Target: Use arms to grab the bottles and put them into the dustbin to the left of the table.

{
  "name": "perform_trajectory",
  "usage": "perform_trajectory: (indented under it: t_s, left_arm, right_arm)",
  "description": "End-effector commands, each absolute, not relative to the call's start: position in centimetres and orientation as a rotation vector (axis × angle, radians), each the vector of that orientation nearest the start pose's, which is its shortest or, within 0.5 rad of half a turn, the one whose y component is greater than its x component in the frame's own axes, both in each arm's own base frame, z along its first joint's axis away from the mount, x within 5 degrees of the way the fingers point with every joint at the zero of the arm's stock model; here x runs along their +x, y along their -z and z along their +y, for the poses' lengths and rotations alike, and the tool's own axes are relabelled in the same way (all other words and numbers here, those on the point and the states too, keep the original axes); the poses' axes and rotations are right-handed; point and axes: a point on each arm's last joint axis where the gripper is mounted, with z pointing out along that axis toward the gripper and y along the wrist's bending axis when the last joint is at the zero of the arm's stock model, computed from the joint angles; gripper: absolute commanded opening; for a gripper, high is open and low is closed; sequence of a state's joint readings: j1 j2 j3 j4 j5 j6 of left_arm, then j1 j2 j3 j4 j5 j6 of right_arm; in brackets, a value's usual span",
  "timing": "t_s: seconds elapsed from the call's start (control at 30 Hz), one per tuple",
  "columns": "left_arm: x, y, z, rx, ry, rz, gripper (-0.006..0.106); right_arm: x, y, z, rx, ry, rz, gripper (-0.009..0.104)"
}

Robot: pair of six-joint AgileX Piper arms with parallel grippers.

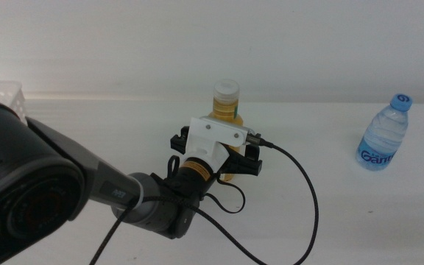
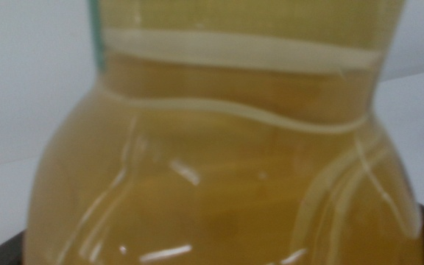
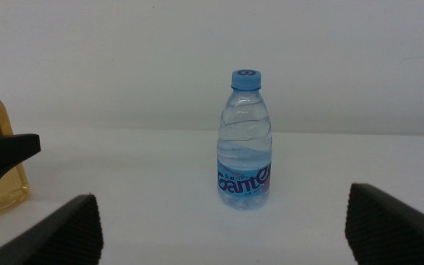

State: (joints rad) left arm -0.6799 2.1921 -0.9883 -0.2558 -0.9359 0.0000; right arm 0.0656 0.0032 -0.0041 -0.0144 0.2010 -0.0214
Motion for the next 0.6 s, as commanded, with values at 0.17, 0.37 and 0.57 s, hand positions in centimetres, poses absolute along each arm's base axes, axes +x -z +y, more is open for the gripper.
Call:
perform_trajectory:
  t_s: [0.17, 0.37, 0.57]
  left_arm:
    - [33.8, -9.5, -24.0, 0.283, 0.406, 1.781, 0.094]
    - [34.2, -9.6, -23.3, 0.280, 0.394, 1.778, 0.082]
    - [34.6, -9.4, -22.7, 0.286, 0.388, 1.797, 0.041]
  right_arm:
    - [5.5, -18.4, 0.3, -0.082, -0.011, 1.685, 0.088]
    - [5.5, -18.4, 0.3, -0.082, -0.011, 1.685, 0.088]
    - [5.5, -18.4, 0.3, -0.082, -0.011, 1.685, 0.088]
